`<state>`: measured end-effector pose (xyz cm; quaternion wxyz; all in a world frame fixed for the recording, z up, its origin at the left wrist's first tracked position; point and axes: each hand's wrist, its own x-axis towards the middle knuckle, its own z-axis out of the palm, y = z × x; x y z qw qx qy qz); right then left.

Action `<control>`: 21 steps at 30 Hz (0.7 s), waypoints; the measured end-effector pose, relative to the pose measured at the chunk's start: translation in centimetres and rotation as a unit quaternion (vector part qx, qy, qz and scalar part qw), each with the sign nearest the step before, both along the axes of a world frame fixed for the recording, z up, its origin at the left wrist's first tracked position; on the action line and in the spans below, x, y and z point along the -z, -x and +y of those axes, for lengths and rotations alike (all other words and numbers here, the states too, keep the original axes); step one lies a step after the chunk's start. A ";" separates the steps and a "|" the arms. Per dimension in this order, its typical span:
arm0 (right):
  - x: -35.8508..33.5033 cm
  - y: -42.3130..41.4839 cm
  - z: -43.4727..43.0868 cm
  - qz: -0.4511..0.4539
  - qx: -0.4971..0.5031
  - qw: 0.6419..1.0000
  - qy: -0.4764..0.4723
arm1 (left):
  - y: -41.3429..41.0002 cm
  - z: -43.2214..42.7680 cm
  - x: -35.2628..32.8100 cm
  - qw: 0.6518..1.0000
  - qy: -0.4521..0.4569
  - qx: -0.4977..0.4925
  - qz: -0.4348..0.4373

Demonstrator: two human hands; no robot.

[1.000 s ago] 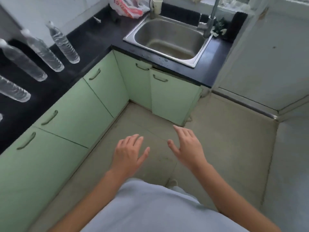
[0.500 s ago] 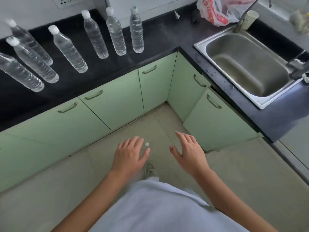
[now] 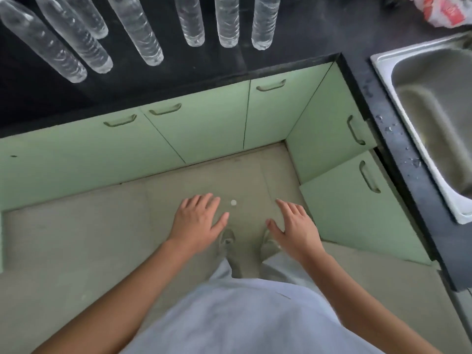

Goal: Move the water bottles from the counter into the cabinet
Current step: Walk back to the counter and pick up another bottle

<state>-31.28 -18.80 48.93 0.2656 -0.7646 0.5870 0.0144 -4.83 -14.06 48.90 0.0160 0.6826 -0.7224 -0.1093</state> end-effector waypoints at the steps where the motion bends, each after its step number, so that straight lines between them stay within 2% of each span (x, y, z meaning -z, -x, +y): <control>1: 0.9 -0.2 -0.9 0.002 -0.021 1.000 -0.011 | -0.1 0.4 0.8 1.000 -0.004 -0.018 -0.004; 10: 14.2 -3.3 -6.6 0.024 -0.156 0.979 -0.127 | 2.5 4.7 11.7 0.978 -0.118 -0.173 0.002; 16: 29.3 -5.1 -6.9 0.009 -0.118 0.973 -0.198 | 2.3 5.1 24.5 0.965 -0.130 -0.222 0.049; 21: 44.7 -6.9 -6.5 -0.016 -0.060 0.973 -0.224 | 0.3 3.8 39.6 0.971 -0.131 -0.191 0.054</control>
